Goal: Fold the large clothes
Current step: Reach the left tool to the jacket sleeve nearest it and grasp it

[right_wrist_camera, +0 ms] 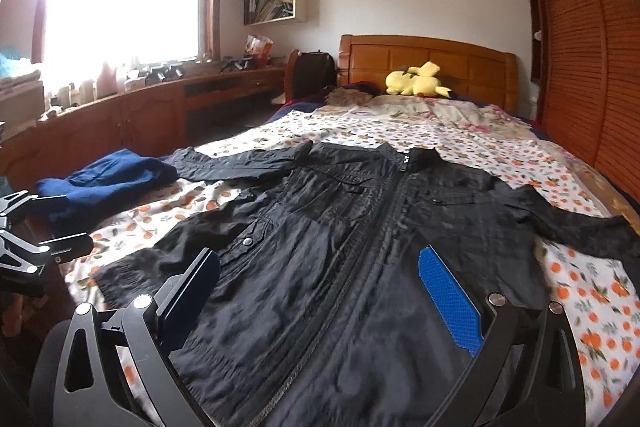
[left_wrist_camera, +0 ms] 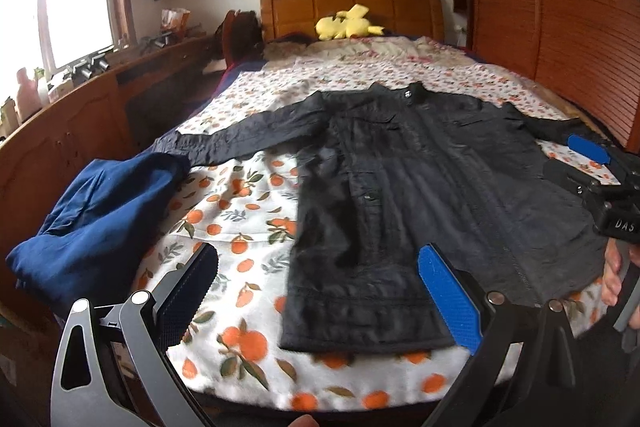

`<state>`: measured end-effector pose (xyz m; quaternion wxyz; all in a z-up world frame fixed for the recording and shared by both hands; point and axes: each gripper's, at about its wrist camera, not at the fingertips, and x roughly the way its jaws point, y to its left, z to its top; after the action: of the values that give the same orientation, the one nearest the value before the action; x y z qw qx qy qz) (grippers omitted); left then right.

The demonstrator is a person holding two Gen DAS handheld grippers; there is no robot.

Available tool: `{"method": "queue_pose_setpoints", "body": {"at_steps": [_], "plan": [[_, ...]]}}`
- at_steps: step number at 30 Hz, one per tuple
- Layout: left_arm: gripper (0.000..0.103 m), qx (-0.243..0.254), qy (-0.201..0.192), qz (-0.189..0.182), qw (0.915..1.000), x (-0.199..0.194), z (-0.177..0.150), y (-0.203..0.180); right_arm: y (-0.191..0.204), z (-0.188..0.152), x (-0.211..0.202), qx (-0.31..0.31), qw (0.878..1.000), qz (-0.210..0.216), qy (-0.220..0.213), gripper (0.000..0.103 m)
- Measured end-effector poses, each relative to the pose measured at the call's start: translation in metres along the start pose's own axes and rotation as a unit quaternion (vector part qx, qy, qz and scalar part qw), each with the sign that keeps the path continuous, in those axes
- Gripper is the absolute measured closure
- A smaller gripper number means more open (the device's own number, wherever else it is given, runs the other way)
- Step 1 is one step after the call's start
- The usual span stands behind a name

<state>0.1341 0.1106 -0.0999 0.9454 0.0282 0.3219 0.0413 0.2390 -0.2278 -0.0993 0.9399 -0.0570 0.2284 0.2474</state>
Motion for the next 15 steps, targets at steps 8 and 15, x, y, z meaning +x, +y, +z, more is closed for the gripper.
{"method": "queue_pose_setpoints", "body": {"at_steps": [8,15], "plan": [[0.002,-0.03,0.017,0.026,0.9991,0.064,0.029,0.045,0.004,0.032,0.056,-0.017,1.0,0.018,-0.004,0.007],[0.002,-0.069,0.03,0.02,0.997,0.115,0.043,0.079,0.004,0.037,0.111,-0.008,0.999,0.032,0.012,0.007]]}}
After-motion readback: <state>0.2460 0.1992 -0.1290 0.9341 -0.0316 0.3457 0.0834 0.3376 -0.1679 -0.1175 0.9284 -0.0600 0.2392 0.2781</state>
